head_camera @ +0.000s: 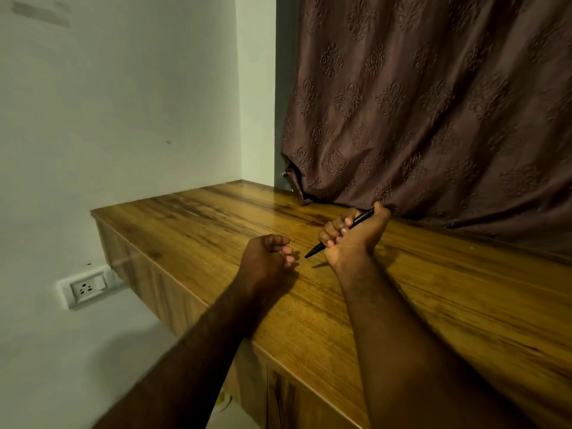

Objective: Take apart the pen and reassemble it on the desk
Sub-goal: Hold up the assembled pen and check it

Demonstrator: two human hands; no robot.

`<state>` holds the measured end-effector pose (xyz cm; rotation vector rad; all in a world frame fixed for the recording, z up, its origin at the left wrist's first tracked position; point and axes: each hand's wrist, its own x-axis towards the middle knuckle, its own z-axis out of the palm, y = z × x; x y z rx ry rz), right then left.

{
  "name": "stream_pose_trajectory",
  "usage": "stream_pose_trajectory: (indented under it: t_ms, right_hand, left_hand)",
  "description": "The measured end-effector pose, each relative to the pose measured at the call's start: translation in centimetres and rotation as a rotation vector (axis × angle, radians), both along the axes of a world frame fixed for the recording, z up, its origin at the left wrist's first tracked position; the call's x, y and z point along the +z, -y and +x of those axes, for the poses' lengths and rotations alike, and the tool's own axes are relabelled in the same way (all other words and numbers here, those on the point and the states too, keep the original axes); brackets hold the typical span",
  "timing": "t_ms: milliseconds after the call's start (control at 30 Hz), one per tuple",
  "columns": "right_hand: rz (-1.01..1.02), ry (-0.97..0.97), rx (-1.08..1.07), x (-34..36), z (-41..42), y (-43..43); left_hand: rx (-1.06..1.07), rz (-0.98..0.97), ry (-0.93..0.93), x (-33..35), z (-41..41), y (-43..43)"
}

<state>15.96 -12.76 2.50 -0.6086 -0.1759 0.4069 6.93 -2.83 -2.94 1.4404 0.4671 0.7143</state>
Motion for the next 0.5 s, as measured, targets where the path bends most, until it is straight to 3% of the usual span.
stream_pose_trajectory:
  t_ms: [500]
  right_hand:
    - [0.088, -0.135, -0.011, -1.1, 1.6, 0.6]
  left_hand:
    - [0.024, 0.039, -0.023, 0.0, 0.1, -0.2]
